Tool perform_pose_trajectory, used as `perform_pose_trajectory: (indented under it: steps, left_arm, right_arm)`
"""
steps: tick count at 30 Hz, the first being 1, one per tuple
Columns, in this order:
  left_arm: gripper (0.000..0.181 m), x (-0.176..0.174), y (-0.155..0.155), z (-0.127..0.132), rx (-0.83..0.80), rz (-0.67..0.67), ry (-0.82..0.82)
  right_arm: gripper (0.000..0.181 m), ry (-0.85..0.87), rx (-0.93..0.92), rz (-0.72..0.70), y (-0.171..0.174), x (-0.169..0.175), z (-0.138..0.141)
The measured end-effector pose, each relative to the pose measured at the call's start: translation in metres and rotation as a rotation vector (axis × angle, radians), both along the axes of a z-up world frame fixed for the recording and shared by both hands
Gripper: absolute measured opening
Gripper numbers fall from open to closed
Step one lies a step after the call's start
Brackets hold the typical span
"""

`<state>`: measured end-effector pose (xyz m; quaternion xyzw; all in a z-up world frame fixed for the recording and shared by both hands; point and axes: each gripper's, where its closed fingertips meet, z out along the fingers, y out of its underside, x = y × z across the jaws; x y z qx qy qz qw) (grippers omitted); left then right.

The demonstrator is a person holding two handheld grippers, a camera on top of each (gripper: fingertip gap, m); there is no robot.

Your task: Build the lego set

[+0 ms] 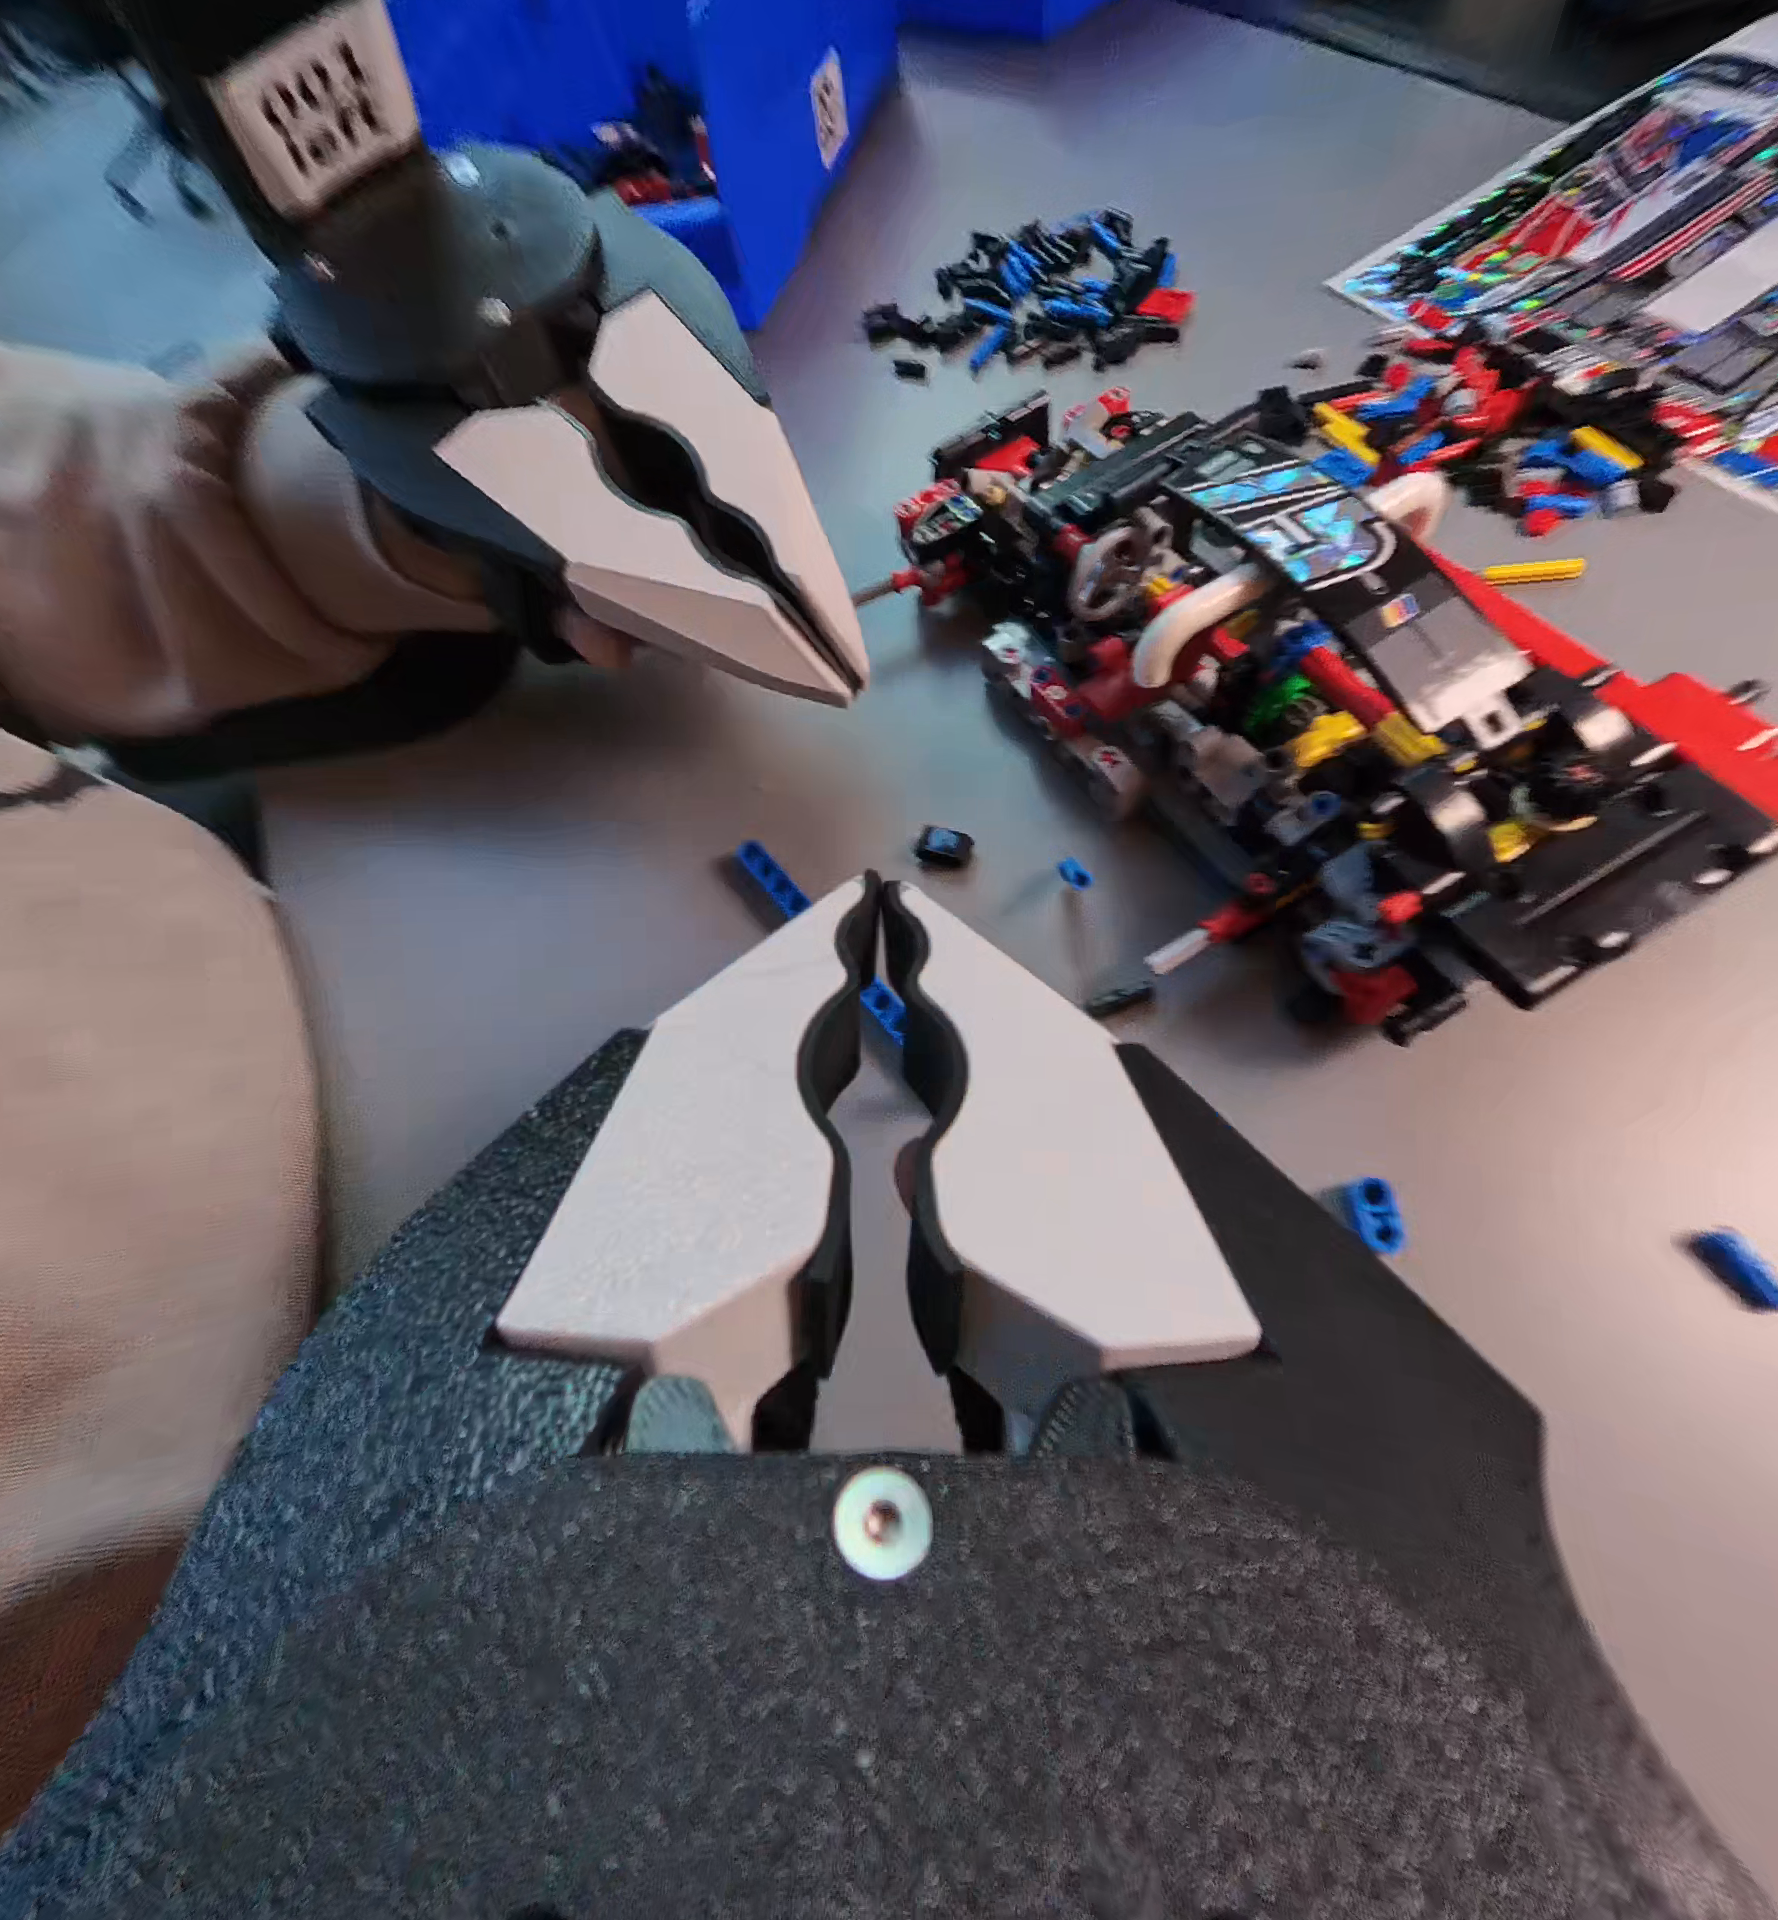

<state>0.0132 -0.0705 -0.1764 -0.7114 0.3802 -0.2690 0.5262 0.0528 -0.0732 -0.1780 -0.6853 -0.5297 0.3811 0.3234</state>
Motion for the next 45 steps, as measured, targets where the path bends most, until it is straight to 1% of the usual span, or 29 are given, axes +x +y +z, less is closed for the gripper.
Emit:
perform_pose_trajectory:
  steps: [2,5,7,8,11,14,15,18,23,24,25,28,30,31,32,34,37,39,41,43,45]
  left_arm:
    - [0.000,-0.001,0.002,-0.003,-0.009,0.012,0.011]
    - [0.000,-0.002,0.003,-0.005,-0.006,0.020,0.028]
    - [0.000,-0.003,0.004,-0.006,-0.008,0.026,0.038]
    - [0.000,-0.003,0.004,-0.006,-0.004,0.029,0.042]
    - [0.000,-0.004,0.005,-0.007,0.001,0.035,0.050]
    - [0.000,-0.004,0.004,-0.007,0.004,0.030,0.055]
    - [0.000,-0.003,0.004,-0.007,0.005,0.028,0.055]
    - [0.000,-0.002,0.002,-0.007,0.002,0.018,0.056]
    - [0.000,0.000,0.000,-0.007,0.004,0.004,0.060]
    - [0.000,0.000,0.000,-0.007,0.004,0.003,0.061]
    - [0.000,0.000,0.000,-0.007,0.003,0.003,0.063]
    - [0.000,-0.001,0.001,-0.008,-0.003,0.012,0.062]
    - [0.006,-0.002,0.003,-0.005,-0.018,0.025,0.031]
    - [0.012,-0.002,0.003,-0.003,-0.025,0.027,0.007]
    - [0.018,-0.002,0.003,0.001,-0.023,0.028,-0.021]
    - [0.026,-0.002,0.003,0.013,0.013,0.036,-0.072]
    - [0.028,-0.004,0.004,0.032,0.105,0.078,-0.108]
    - [0.028,-0.006,0.005,0.047,0.178,0.116,-0.141]
    - [0.028,-0.007,0.003,0.058,0.220,0.134,-0.165]
    - [0.027,-0.010,0.002,0.064,0.257,0.163,-0.163]
    - [0.025,-0.013,0.004,0.064,0.274,0.190,-0.139]
  right_arm:
    - [0.000,-0.104,0.161,0.014,0.011,0.003,-0.008]
    - [0.000,-0.220,0.288,0.067,0.022,-0.001,-0.022]
    - [0.015,-0.302,0.322,0.096,0.031,-0.005,-0.033]
    - [0.020,-0.342,0.338,0.104,0.037,-0.006,-0.039]
    - [0.021,-0.411,0.323,0.125,0.045,-0.013,-0.053]
    - [0.020,-0.461,0.326,0.073,0.057,-0.016,-0.059]
    - [0.016,-0.471,0.321,0.054,0.060,-0.017,-0.059]
    - [0.016,-0.506,0.323,0.022,0.067,-0.017,-0.062]
    - [0.015,-0.515,0.237,0.017,0.069,-0.020,-0.063]
    - [0.011,-0.513,0.208,0.027,0.067,-0.020,-0.064]
    - [0.003,-0.508,0.175,0.041,0.064,-0.020,-0.065]
    - [0.003,-0.488,0.191,0.084,0.059,-0.021,-0.063]
    - [0.002,-0.334,0.178,0.136,0.044,-0.032,-0.044]
    - [0.002,-0.232,0.148,0.156,0.035,-0.038,-0.030]
    - [0.002,-0.117,0.113,0.139,0.030,-0.044,-0.012]
    - [0.002,0.084,-0.051,0.080,0.021,-0.050,0.020]
    - [0.002,0.386,-0.355,-0.009,0.010,-0.055,0.062]
    - [0.002,0.516,-0.527,-0.088,0.008,-0.058,0.071]
    - [0.002,0.612,-0.627,-0.162,0.008,-0.059,0.071]
    - [0.003,0.673,-0.670,-0.206,0.007,-0.062,0.069]
    - [0.002,0.721,-0.690,-0.229,0.005,-0.064,0.069]
